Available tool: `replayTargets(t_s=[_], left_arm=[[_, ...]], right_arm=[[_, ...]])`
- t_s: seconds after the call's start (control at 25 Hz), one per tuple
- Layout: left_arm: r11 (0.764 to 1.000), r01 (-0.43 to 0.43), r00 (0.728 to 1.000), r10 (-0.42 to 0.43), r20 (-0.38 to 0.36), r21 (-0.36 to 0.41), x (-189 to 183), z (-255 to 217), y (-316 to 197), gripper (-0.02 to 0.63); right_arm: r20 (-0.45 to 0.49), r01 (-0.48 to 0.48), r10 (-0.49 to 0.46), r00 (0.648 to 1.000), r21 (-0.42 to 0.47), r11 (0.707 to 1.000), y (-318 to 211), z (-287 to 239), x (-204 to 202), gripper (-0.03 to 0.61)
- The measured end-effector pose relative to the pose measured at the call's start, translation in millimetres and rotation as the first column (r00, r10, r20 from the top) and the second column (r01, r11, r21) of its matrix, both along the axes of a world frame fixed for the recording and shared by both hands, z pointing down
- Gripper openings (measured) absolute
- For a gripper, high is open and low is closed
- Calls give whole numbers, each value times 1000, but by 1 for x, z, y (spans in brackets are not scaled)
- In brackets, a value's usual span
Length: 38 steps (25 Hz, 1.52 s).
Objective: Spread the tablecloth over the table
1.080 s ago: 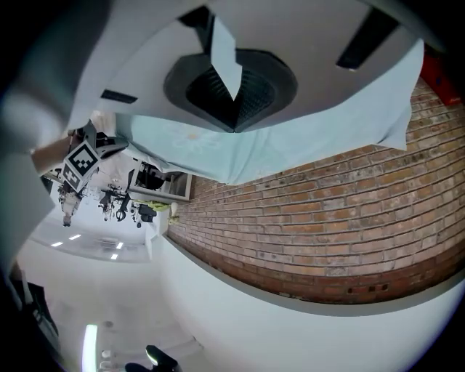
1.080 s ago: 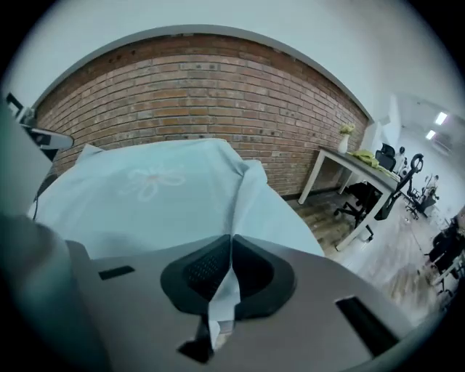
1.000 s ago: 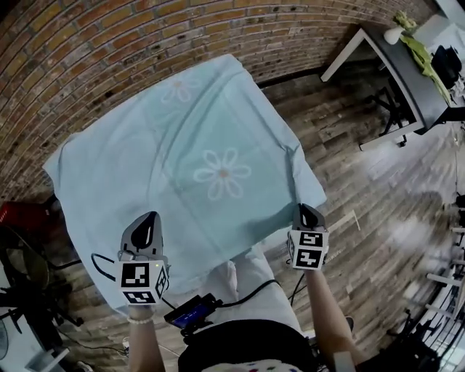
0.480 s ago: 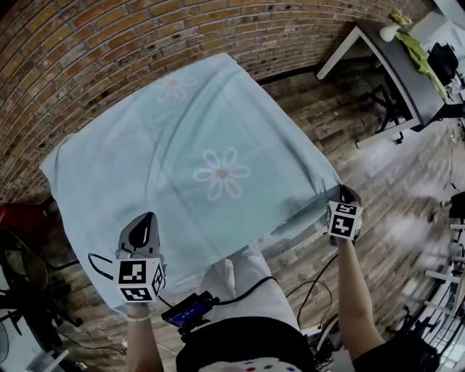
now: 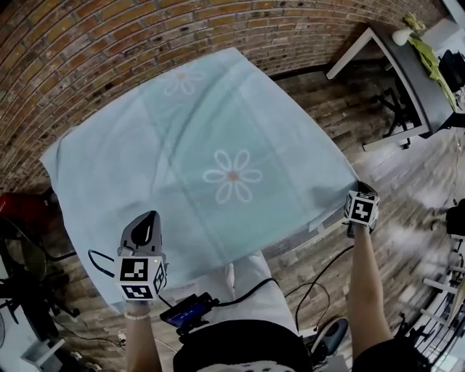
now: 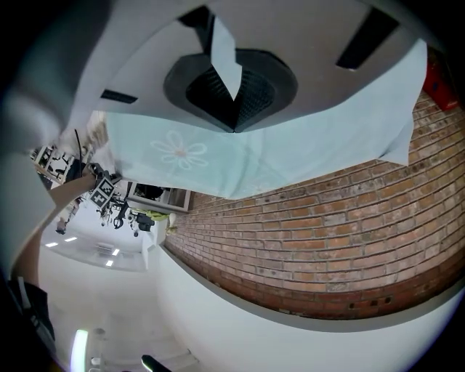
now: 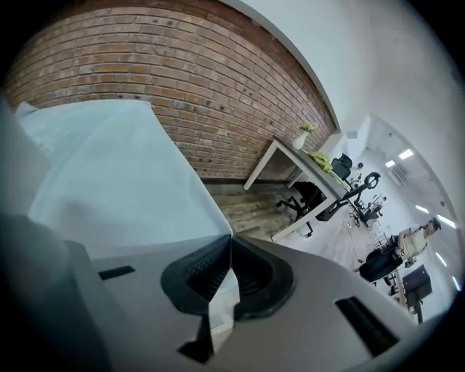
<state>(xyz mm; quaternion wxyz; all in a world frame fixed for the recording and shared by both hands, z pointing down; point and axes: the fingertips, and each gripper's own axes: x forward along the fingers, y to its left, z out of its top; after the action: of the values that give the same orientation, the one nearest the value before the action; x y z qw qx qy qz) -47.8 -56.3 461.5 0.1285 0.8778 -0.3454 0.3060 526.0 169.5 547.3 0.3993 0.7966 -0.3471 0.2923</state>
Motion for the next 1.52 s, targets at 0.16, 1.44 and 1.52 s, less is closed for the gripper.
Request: replayTargets(t_s=[0.16,1.44,1.52], left_arm=[[1000,13,1000,-13,11,-2,-3,3,0,14],[788,597,793,-608,38,152,-302,-7,-211,193],[799,589,800,-598,56,118,-322,9,-230,193]], right_arm=[[57,-11,13,998,-30,999,3,12,2,34],[161,691,-845,510,509,514,-235,-131,-426,57],[170,691,-838,518,495,527,-240,-126,-443,57]])
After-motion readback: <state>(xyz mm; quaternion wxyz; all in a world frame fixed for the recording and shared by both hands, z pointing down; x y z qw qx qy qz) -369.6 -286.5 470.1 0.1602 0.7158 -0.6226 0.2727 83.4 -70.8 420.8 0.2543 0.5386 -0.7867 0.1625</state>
